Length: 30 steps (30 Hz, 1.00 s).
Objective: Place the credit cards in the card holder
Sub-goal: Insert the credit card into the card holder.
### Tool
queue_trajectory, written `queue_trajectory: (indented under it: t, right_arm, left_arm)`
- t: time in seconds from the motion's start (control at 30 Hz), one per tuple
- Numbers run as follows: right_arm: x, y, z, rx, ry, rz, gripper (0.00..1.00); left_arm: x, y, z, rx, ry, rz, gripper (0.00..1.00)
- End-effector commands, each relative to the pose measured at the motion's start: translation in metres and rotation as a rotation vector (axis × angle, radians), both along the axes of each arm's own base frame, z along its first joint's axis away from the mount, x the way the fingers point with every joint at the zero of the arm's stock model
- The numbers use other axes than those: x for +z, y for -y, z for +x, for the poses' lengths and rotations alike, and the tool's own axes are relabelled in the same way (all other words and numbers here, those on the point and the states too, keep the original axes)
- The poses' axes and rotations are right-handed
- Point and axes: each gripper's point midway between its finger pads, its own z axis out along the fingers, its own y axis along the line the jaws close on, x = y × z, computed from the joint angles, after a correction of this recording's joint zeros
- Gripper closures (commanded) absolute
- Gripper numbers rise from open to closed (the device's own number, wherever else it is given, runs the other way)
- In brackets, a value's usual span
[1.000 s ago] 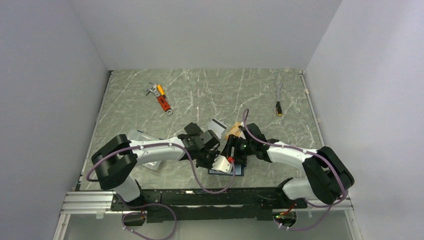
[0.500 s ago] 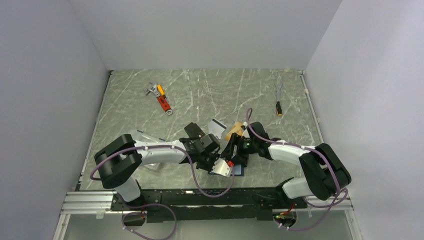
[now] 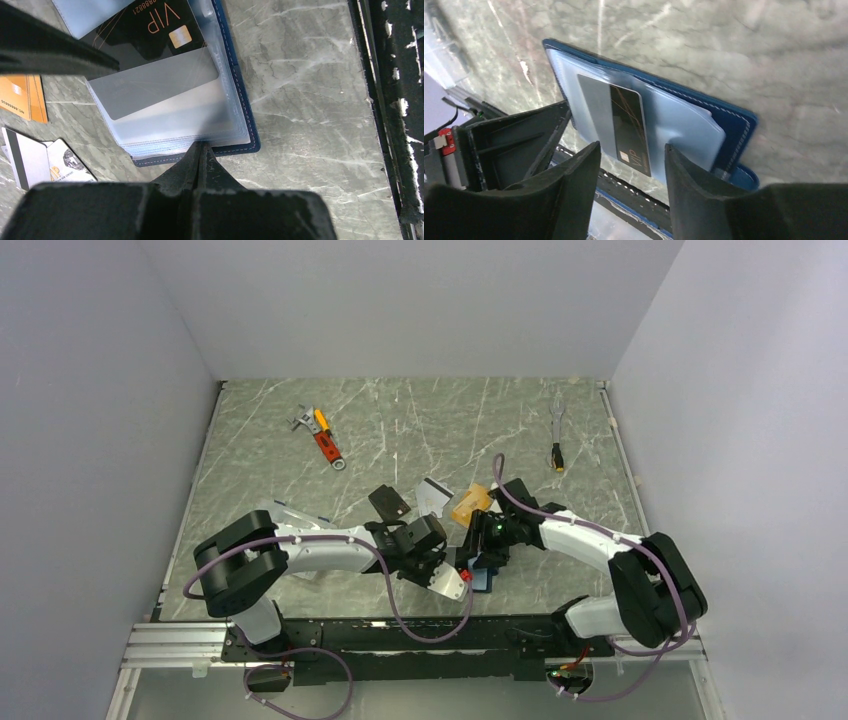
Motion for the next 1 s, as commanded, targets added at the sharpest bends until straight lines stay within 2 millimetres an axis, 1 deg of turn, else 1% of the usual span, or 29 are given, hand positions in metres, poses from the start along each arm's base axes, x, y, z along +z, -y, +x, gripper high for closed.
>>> queue_trajectory:
  t: [0.0,0.1,0.2,0.37,0.43,0.57,0.67,0.97]
  right_arm:
    - [0.007,0.016,-0.002,-0.006,0.023,-0.080,0.54]
    - [0.007,0.020,-0.004,-0.017,0.029,-0.089,0.70]
    - [0.003,0.023,-0.005,-0.030,0.027,-0.107,0.80]
    - [-0.008,0.029,-0.005,-0.041,0.017,-0.167,0.90]
    - [-0.013,0.030,-0.007,-0.040,0.011,-0.202,0.96]
    - [-0.018,0.020,-0.008,-0.021,0.007,-0.218,1.00]
    - [-0.018,0.008,-0.007,-0.002,0.013,-0.214,1.00]
    - [-0.007,-0.020,-0.002,0.031,0.048,-0.165,1.00]
  left_arm:
    - [-0.031,-0.031,-0.006,0.029,-0.026,0.138,1.00]
    - [-0.029,-0.031,-0.006,0.033,-0.029,0.129,1.00]
    - [-0.028,-0.031,-0.006,0.033,-0.027,0.129,1.00]
    - [-0.026,-0.029,-0.006,0.040,-0.030,0.120,1.00]
    - [-0.024,-0.028,-0.006,0.047,-0.031,0.113,1.00]
    - [-0.021,-0.027,-0.006,0.054,-0.030,0.100,1.00]
    - [-0.020,-0.027,-0.006,0.055,-0.026,0.096,1.00]
    - [-0.019,-0.027,-0.005,0.058,-0.017,0.085,1.00]
